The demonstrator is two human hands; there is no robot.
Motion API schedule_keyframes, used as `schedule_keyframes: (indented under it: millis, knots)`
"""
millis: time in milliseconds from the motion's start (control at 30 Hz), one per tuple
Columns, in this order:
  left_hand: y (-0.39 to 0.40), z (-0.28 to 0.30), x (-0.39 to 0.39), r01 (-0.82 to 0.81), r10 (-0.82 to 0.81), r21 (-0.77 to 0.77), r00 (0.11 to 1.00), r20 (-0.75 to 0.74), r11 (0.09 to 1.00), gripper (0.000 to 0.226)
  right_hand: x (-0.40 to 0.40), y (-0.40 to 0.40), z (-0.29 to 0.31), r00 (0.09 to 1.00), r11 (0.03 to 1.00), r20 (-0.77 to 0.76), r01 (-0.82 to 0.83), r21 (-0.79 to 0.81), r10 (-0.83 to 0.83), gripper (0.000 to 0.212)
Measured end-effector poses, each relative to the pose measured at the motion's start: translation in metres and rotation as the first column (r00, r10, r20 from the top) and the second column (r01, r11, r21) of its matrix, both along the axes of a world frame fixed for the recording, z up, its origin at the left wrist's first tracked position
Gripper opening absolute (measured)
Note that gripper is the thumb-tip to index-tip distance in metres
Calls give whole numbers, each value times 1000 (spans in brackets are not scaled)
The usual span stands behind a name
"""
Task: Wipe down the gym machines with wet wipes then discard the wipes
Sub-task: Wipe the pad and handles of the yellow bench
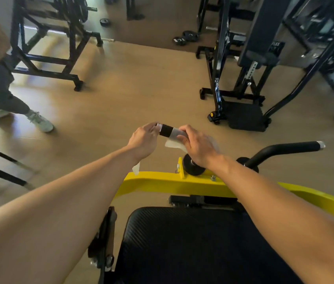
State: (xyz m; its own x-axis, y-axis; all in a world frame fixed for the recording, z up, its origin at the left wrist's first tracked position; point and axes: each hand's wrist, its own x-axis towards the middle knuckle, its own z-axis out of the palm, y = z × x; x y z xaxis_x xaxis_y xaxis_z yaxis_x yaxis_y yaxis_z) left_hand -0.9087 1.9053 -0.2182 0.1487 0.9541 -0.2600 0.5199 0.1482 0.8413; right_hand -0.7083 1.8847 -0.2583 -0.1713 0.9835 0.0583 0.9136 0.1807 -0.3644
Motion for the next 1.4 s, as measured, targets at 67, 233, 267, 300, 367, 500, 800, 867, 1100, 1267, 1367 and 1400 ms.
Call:
schedule_keyframes:
  millis: [67, 233, 267, 300, 367, 500, 800, 867, 1100, 1267, 1367, 1400]
  knots:
    - [0, 2, 2, 5, -5, 14, 1000, -7, 1000, 33, -11, 3, 4, 999, 998, 26, -35, 60, 33, 45]
    - [-1, 3, 1, -9, 10, 19, 1000, -29, 1000, 37, -47, 7, 2, 977, 984, 213, -68, 165, 32, 47]
    - [-1, 4, 1, -11, 12, 17, 999, -33, 1000, 37, -41, 2, -2, 968, 980, 252, -64, 187, 15, 49]
    - [0, 3, 1, -11, 12, 12, 999, -32, 1000, 36, -30, -4, -6, 965, 977, 263, -51, 209, -6, 49]
    - [0, 1, 2, -5, 5, -20, 1000, -20, 1000, 37, -3, -17, -12, 972, 974, 231, -4, 227, -50, 52]
    - [2, 0, 3, -18, 17, -39, 1000, -17, 999, 39, 12, -18, -15, 968, 972, 239, 17, 236, -75, 53]
    - [-2, -2, 6, -65, 65, 12, 997, -32, 998, 36, -31, -2, -10, 936, 965, 348, -51, 256, -43, 45]
    - [-3, -5, 6, -57, 57, -2, 998, -20, 998, 36, -9, -13, -14, 941, 964, 334, -36, 265, -57, 41]
    - [-2, -14, 9, -92, 92, -12, 995, -23, 996, 40, -41, 11, -1, 908, 963, 418, -129, 236, 19, 35]
    - [1, -13, 7, -81, 81, -20, 997, -9, 997, 38, -31, 10, -6, 877, 963, 480, -126, 240, -5, 38]
    - [0, -12, 6, -64, 65, -44, 998, 17, 997, 38, 8, -8, -17, 900, 963, 435, -106, 249, -13, 39]
    - [0, -11, 6, -55, 56, -47, 998, 21, 997, 38, 18, -16, -18, 903, 965, 429, -88, 247, -27, 39]
